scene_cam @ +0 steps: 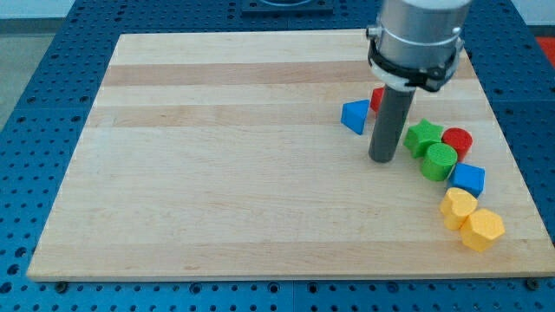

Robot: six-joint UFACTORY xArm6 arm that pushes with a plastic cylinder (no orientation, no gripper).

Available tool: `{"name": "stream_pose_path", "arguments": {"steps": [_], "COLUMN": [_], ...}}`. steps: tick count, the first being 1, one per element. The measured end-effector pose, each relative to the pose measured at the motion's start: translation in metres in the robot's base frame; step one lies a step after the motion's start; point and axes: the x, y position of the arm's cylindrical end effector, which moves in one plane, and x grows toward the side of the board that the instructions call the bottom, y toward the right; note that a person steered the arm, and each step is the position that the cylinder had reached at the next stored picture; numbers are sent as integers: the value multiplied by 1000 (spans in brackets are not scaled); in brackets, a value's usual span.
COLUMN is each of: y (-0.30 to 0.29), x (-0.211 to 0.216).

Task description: Place the red star and blue triangle to the top left of the green star

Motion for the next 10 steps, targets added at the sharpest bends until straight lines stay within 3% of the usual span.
{"name": "stream_pose_path", "arguments": {"steps": [2, 5, 10], "y": [24, 38, 13], "x": [-9, -88, -40]}}
